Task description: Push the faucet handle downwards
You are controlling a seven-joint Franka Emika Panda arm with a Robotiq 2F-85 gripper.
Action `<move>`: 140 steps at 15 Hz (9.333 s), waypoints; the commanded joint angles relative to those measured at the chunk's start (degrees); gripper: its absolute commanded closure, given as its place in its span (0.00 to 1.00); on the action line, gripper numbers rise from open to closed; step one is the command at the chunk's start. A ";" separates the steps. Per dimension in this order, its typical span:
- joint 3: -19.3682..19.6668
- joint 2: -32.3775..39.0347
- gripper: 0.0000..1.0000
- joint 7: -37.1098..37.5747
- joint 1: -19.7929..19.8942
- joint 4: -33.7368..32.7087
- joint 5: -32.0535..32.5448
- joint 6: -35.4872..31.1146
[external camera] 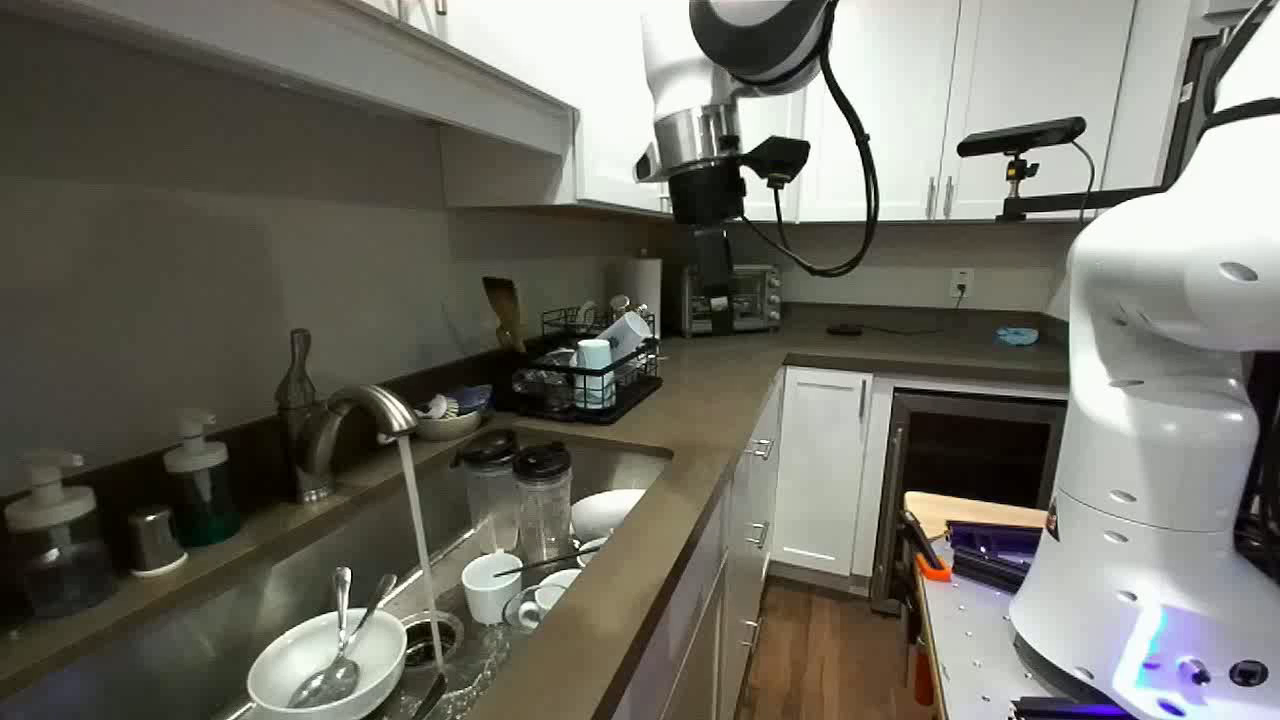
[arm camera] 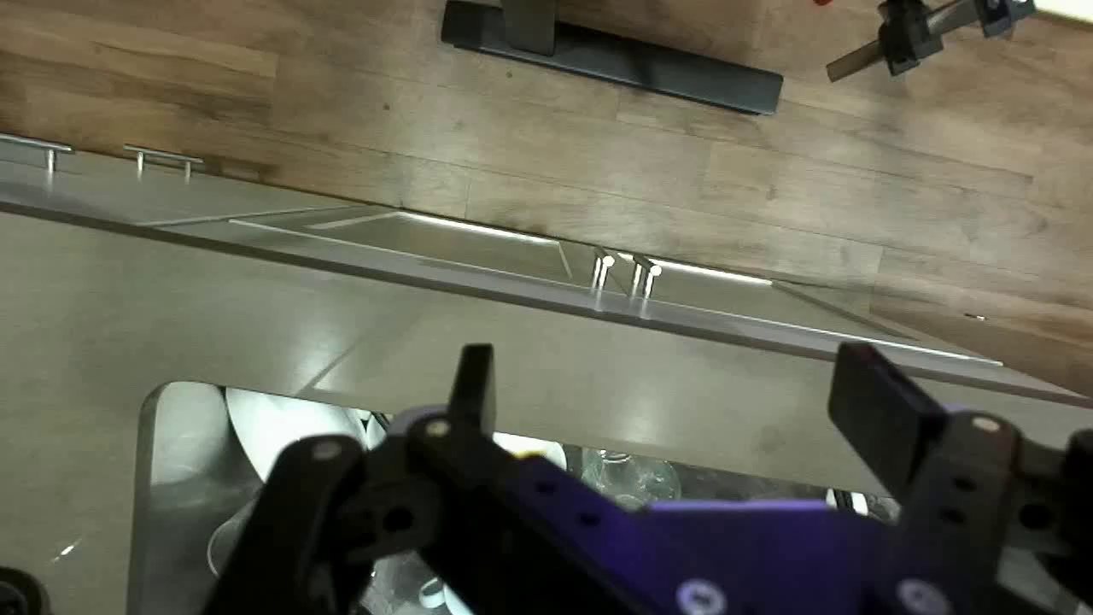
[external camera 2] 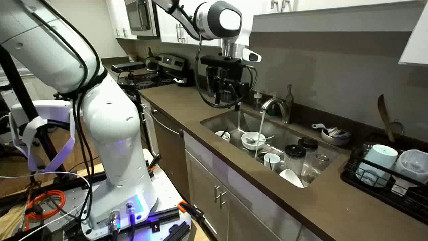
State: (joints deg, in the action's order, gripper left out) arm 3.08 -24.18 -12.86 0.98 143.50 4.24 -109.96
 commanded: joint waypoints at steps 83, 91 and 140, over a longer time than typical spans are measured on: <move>-10.26 47.40 0.00 -8.35 5.40 -33.00 9.03 -88.14; -23.79 59.48 0.00 -10.78 17.60 -44.37 9.22 -88.14; -23.79 71.84 1.00 -12.94 12.00 -55.32 1.92 -88.15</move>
State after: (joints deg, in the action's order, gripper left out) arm -24.05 48.18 -26.31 16.25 89.42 9.51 -198.12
